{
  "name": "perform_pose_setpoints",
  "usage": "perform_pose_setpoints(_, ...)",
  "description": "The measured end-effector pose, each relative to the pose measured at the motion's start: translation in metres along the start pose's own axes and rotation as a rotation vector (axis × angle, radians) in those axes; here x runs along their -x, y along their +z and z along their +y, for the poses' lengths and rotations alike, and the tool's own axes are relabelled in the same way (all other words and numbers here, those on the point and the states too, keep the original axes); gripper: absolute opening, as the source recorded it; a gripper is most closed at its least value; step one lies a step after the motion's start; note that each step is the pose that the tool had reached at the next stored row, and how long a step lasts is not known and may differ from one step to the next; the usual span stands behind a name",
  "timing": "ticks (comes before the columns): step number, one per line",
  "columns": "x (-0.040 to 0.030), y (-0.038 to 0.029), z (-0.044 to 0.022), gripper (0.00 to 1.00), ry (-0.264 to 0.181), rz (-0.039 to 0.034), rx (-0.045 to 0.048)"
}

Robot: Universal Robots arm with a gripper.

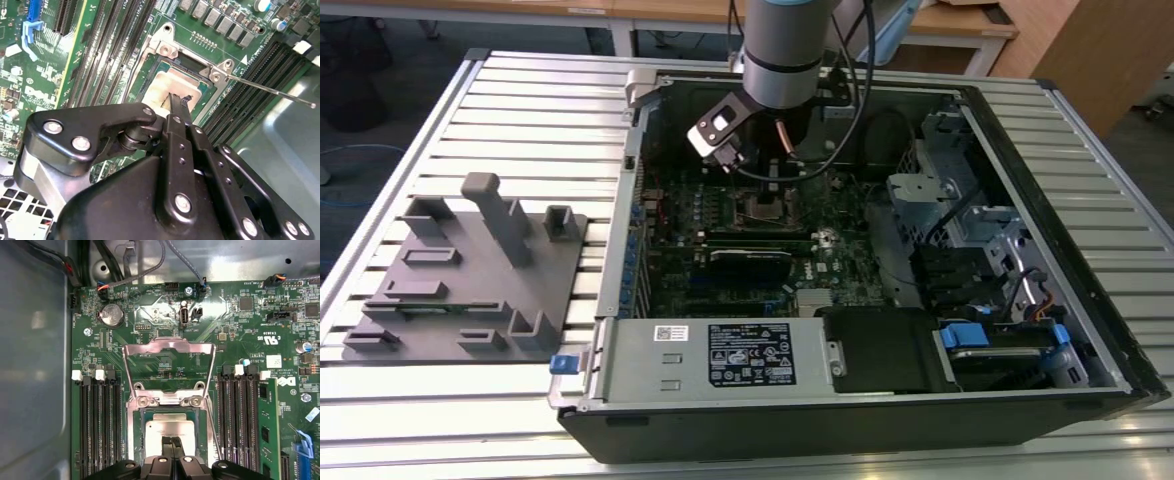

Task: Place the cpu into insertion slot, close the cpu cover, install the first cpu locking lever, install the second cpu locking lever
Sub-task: 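Place the cpu into insertion slot, then close the cpu cover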

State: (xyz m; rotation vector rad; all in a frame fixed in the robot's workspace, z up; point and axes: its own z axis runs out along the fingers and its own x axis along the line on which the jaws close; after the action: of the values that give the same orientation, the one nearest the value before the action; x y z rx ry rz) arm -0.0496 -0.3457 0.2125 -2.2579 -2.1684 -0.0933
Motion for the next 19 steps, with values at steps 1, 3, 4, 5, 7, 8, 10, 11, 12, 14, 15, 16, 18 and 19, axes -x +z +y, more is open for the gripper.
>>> perform_pose_setpoints(1,-0.0001,-0.0011,0.0001,0.1,0.0,0.0001,0.0001)
perform_pose_setpoints(3,-0.0002,-0.0035,0.0001,0.1,0.0,-0.0001,0.0)
perform_pose_setpoints(4,-0.0002,-0.0045,0.0001,0.1,0.0,-0.0001,-0.0001)
perform_pose_setpoints(5,-0.0003,-0.0049,0.0002,0.1,0.0,0.0,0.0)
perform_pose_setpoints(7,-0.0003,-0.0054,0.0002,0.1,0.0,0.0,0.0)
perform_pose_setpoints(8,-0.0003,-0.0057,0.0002,0.1,0.0,0.0,0.0)
perform_pose_setpoints(10,-0.0003,-0.0058,0.0002,0.1,0.0,0.0,0.0)
perform_pose_setpoints(11,-0.0003,-0.0058,0.0002,0.1,0.0,0.0,0.0)
perform_pose_setpoints(12,-0.0003,-0.006,0.0002,0.1,0.0,-0.0002,-0.0001)
perform_pose_setpoints(14,-0.0003,-0.0065,0.0002,0.1,0.0,-0.0003,-0.0002)
perform_pose_setpoints(15,-0.0003,-0.0068,0.0002,0.1,0.0,-0.0002,-0.0001)
perform_pose_setpoints(16,-0.0004,-0.007,0.0003,0.1,0.0,0.0,0.0)
perform_pose_setpoints(18,-0.0004,-0.0075,0.0003,0.1,0.0,-0.0001,-0.0001)
perform_pose_setpoints(19,-0.0004,-0.0079,0.0003,0.1,0.0,-0.0003,-0.0002)
